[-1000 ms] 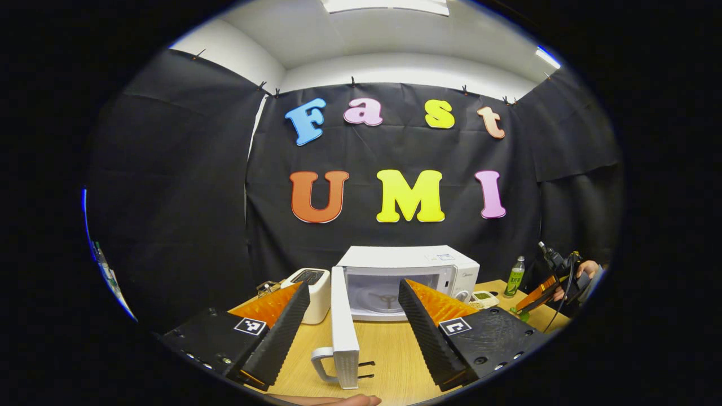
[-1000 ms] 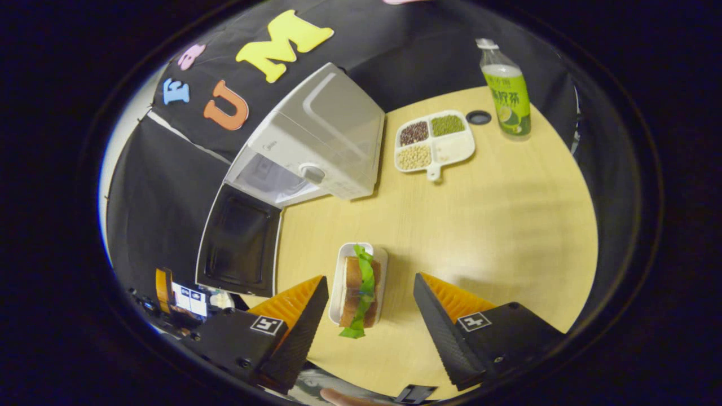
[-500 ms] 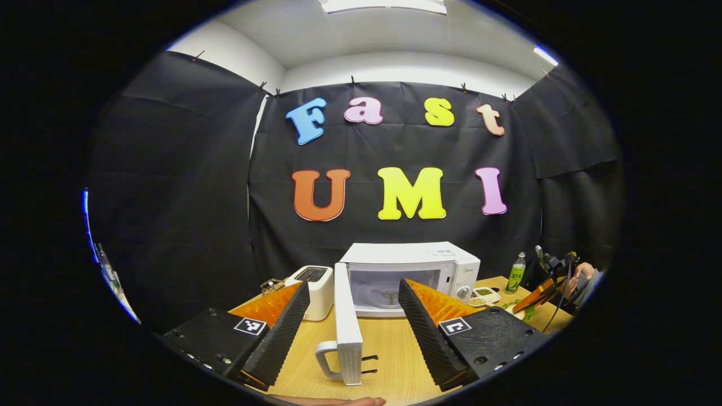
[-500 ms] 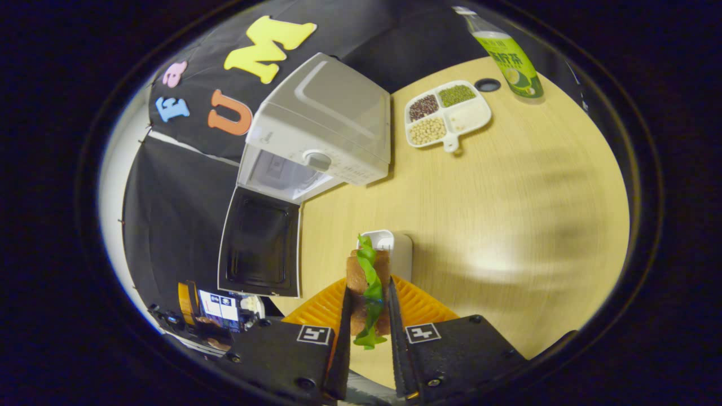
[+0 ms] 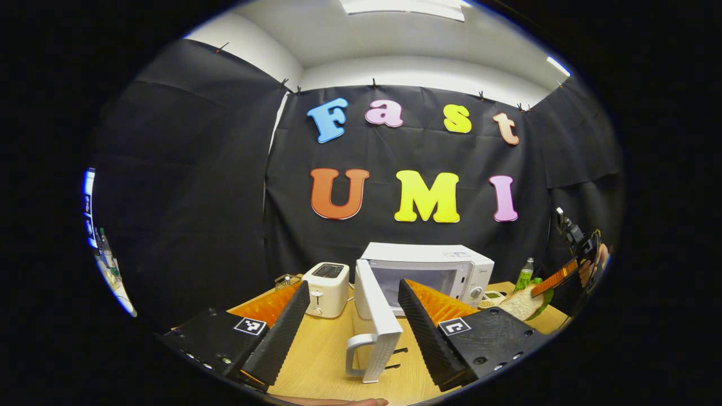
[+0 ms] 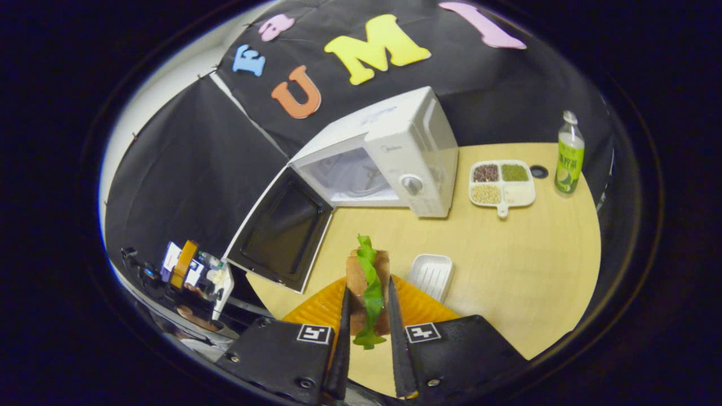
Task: Open the microwave oven with the left hand, put the food in, and close the microwave oven.
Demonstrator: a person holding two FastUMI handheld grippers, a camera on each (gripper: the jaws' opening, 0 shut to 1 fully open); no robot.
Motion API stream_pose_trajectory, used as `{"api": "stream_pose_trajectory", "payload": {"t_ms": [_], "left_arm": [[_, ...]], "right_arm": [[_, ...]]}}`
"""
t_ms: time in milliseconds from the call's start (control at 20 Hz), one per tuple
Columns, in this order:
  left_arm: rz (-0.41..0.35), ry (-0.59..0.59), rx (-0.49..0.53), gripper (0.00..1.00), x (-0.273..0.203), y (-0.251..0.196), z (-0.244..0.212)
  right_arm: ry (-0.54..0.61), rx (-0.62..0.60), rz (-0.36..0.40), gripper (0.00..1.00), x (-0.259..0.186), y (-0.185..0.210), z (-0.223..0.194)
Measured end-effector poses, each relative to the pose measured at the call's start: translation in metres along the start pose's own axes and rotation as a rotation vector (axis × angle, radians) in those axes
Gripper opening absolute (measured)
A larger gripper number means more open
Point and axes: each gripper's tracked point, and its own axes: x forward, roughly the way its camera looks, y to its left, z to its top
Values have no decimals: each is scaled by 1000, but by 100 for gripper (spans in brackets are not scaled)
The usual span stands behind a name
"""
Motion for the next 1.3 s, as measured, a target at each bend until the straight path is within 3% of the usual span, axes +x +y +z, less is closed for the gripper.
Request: {"api": "stream_pose_trajectory", "payload": {"t_ms": [200, 400, 650, 750, 1000, 1300], "left_arm": [[-2, 12, -16, 94, -2, 19, -4], [18, 30, -24, 95, -3, 37, -6], [7, 43, -18, 95, -4, 54, -15], [17, 51, -1, 95, -2, 60, -18], [1, 70, 12, 95, 2, 60, -26], [-52, 66, 18, 95, 3, 49, -20]], "right_arm": [[-55, -209, -54, 35, 13, 46, 0], [-144, -477, -203, 35, 34, 71, 7], [-225, -646, -289, 35, 66, 104, 18], [-245, -672, -308, 35, 82, 113, 22], [-349, -621, -459, 35, 114, 102, 61], [-456, -497, -482, 35, 170, 93, 97]]}}
